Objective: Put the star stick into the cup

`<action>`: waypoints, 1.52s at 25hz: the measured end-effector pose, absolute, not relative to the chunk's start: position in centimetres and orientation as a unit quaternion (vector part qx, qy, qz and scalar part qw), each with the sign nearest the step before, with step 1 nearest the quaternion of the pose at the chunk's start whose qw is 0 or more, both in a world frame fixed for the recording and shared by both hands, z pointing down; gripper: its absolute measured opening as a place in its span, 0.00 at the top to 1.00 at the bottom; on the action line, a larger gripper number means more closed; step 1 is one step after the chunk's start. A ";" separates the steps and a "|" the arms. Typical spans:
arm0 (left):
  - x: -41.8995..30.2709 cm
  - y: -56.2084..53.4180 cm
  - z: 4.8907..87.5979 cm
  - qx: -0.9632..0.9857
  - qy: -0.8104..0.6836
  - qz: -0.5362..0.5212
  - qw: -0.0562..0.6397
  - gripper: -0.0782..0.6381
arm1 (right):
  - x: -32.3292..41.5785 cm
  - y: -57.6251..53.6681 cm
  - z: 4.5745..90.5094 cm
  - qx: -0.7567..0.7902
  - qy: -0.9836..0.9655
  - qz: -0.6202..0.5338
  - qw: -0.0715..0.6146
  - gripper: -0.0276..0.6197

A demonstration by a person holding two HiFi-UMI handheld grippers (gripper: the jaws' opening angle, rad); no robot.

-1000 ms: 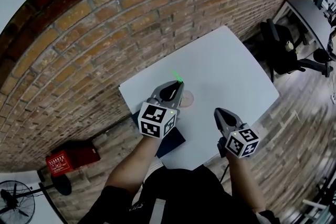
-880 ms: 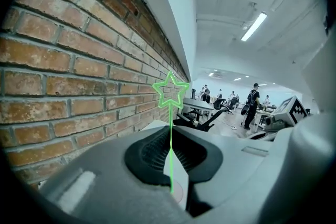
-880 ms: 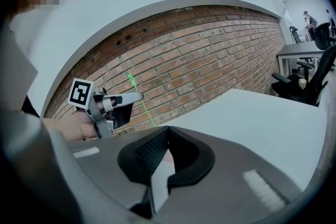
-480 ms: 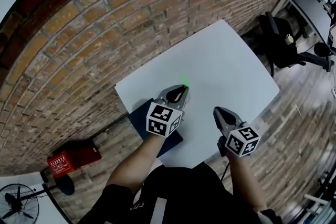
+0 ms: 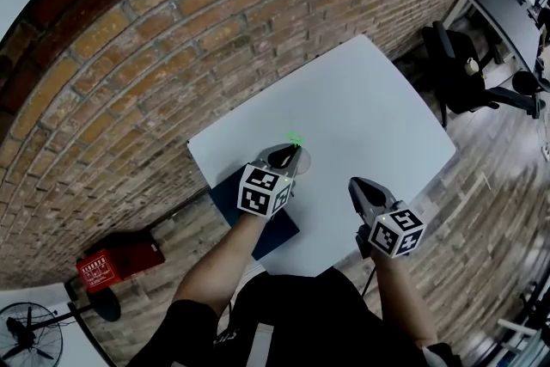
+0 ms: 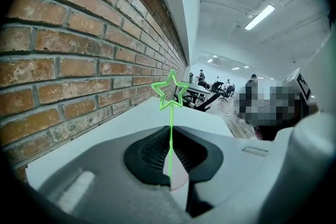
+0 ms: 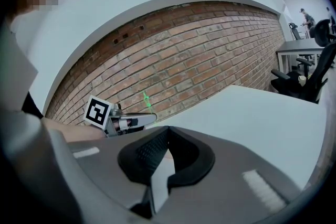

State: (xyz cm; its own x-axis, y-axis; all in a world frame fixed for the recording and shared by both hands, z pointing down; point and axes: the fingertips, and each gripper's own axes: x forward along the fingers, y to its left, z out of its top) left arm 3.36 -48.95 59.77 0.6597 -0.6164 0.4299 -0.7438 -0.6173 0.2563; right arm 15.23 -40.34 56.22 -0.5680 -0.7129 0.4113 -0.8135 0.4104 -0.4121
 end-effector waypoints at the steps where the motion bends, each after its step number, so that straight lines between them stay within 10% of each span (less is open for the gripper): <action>1: 3.2 -49.0 59.9 0.886 -0.385 0.154 0.210 0.86 | 15.2 -40.3 56.2 0.457 -0.836 0.293 0.086 0.96; 23: 0.0 -47.7 61.0 0.871 -0.384 0.201 0.229 0.43 | 12.4 -38.6 54.9 0.458 -0.838 0.287 0.079 0.96; 38: -2.0 -43.8 56.7 0.892 -0.371 0.165 0.197 0.49 | 11.0 -34.7 53.0 0.481 -0.830 0.275 0.061 0.96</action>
